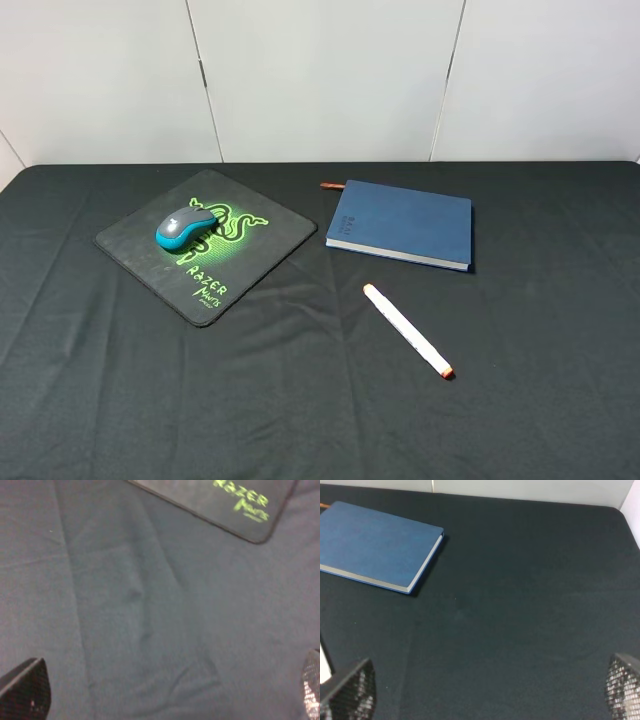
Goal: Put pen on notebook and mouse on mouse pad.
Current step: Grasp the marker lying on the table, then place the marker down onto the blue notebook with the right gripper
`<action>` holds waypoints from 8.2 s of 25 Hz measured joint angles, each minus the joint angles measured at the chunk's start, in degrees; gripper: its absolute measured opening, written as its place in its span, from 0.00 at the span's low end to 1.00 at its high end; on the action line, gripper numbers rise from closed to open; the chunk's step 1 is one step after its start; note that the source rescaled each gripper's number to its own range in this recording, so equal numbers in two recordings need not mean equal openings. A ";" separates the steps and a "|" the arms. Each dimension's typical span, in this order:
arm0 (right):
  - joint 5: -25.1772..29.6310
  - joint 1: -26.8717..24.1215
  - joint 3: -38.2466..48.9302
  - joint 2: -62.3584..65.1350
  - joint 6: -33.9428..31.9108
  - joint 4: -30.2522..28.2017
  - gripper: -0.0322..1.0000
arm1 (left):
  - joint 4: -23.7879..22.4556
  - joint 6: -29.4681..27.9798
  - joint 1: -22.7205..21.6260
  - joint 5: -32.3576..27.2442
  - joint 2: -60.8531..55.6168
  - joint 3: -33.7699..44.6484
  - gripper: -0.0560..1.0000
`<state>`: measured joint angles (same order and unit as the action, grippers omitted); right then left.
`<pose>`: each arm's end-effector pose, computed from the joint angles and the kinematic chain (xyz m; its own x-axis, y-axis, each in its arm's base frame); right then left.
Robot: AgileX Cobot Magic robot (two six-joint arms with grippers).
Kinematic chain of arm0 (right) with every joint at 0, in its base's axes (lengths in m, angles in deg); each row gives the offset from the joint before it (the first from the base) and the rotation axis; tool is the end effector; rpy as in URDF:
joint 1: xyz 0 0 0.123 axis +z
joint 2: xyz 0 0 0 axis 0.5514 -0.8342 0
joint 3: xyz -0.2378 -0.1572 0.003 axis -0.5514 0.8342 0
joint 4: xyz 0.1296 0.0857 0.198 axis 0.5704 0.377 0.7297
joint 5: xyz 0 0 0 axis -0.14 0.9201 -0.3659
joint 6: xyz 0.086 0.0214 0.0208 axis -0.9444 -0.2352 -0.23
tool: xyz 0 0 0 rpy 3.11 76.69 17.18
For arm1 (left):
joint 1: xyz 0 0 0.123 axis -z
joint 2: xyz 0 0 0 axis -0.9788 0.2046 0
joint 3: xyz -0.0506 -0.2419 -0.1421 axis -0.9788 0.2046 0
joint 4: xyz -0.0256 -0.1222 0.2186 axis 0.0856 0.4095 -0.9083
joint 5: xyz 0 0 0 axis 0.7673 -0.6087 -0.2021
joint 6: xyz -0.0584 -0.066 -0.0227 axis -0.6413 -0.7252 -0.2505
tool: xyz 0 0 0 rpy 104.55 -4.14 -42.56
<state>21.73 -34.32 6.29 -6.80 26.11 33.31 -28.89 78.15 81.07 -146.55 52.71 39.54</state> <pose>-0.0043 0.0014 0.2784 -0.4267 -0.0424 -0.9034 -0.0188 0.9991 -0.0380 0.0289 -0.0013 0.2897 -0.6521 0.1109 -0.7500 0.1014 0.9931 0.0587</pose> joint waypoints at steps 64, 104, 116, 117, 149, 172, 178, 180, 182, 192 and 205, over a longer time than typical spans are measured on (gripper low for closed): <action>1.01 0.00 -0.75 -9.03 -0.22 -0.18 1.00 | 0.00 0.00 -1.97 3.09 -15.21 3.94 1.00; -29.00 33.45 -16.88 -95.05 9.47 3.05 1.00 | 0.00 0.00 -1.97 3.14 -15.21 3.94 1.00; -31.14 33.45 -21.21 -103.34 9.47 3.53 1.00 | 0.00 0.00 -1.97 3.14 -15.21 3.94 1.00; -31.43 33.45 -21.26 -103.80 9.47 3.53 1.00 | 0.00 0.00 -1.97 3.14 -15.21 3.94 1.00; -33.37 33.45 -21.37 -106.81 9.34 2.20 0.03 | 0.00 0.00 -1.97 3.08 -15.21 3.94 1.00; -15.74 33.45 -28.30 -96.02 8.84 0.15 0.03 | 0.00 0.00 -1.97 3.08 -15.21 3.94 1.00; -10.72 33.45 -41.35 -99.45 8.39 -4.27 0.03 | 0.00 0.00 -1.97 3.08 -15.21 3.94 1.00; -7.54 32.90 -45.46 -102.24 8.39 -5.21 0.03 | 0.00 0.00 -1.97 3.08 -15.21 3.94 1.00; -5.85 31.97 -49.40 -105.83 8.39 -5.72 0.03 | 0.00 0.00 -1.97 3.08 -15.21 3.94 1.00; -5.70 27.21 -61.66 -119.38 9.98 -6.49 0.03 | 0.00 0.00 -1.97 3.17 -15.21 3.94 1.00; -15.23 24.75 -62.62 -124.91 12.48 -7.07 0.03 | 0.00 0.00 -1.97 3.17 -15.21 3.94 1.00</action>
<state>6.51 -9.57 -56.33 -131.71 38.59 26.24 -28.89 78.15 79.10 -143.39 37.51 43.48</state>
